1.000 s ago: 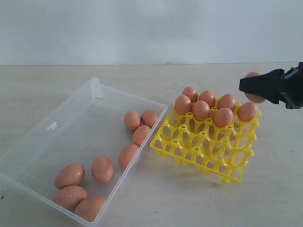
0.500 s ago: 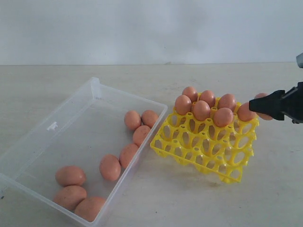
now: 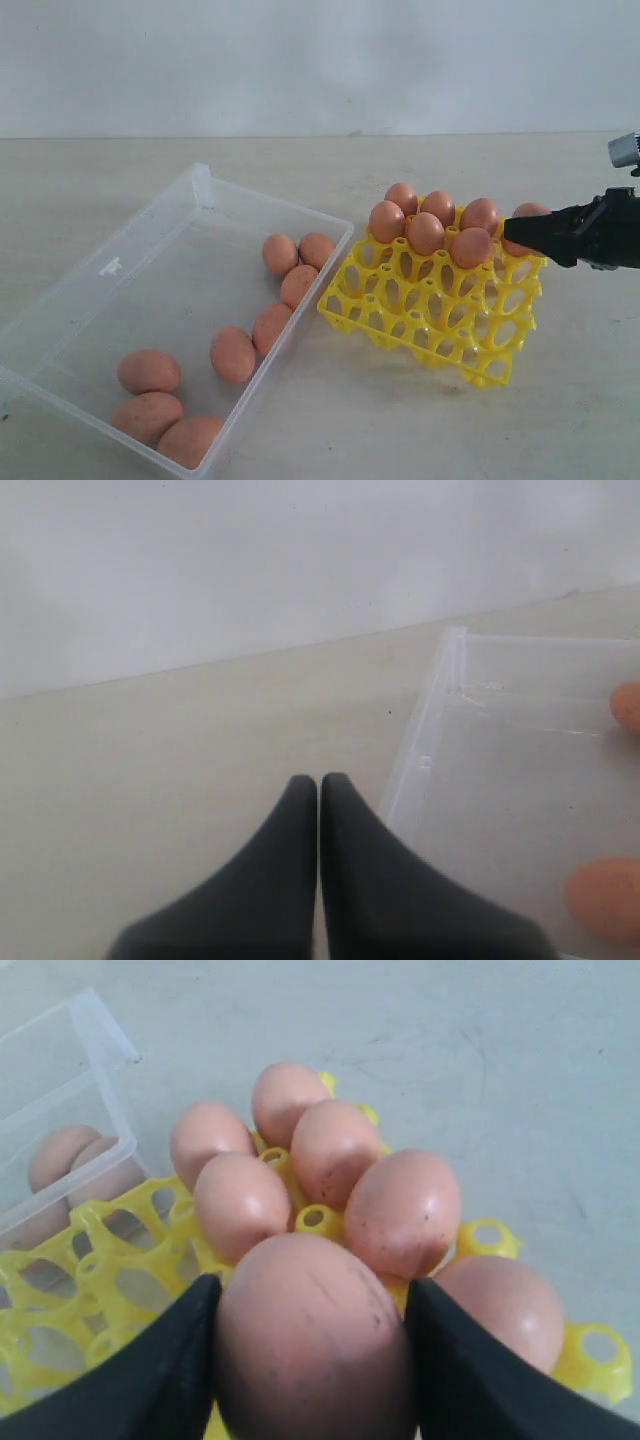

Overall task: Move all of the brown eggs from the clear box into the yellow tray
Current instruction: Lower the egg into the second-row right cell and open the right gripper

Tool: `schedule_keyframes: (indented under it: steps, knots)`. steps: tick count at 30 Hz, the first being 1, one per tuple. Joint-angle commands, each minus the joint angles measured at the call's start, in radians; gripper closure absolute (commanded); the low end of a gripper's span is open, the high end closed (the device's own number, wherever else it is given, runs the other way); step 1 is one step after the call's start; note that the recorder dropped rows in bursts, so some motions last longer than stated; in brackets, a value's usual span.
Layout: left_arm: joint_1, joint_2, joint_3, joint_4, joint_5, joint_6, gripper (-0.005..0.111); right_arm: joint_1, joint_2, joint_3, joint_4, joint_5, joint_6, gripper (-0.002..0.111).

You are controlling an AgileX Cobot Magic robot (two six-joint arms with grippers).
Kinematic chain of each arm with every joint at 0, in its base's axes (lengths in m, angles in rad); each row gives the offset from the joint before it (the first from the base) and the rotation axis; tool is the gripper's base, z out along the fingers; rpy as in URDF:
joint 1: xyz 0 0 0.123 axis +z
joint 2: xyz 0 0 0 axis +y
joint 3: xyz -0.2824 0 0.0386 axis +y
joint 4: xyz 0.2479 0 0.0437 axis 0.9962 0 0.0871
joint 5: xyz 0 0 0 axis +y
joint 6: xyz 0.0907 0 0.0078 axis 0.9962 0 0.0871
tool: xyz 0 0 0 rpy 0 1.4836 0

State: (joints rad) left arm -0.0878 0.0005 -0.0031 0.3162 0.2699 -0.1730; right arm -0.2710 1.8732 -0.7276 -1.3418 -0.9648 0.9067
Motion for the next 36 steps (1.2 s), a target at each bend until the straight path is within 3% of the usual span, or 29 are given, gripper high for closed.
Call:
schedule_keyframes:
  steps: [1,24,36]
  knots:
    - [-0.005,-0.001,0.003,-0.003,-0.010,-0.007,0.105,-0.008,0.023,-0.005,0.059,0.006,-0.059,0.109]
    - [-0.005,-0.001,0.003,-0.003,-0.010,-0.007,0.105,-0.008,0.094,-0.037,0.067,-0.031,-0.087,0.109]
    - [-0.005,-0.001,0.003,-0.003,-0.010,-0.007,0.105,0.106,0.093,-0.065,0.030,0.059,-0.095,0.109]
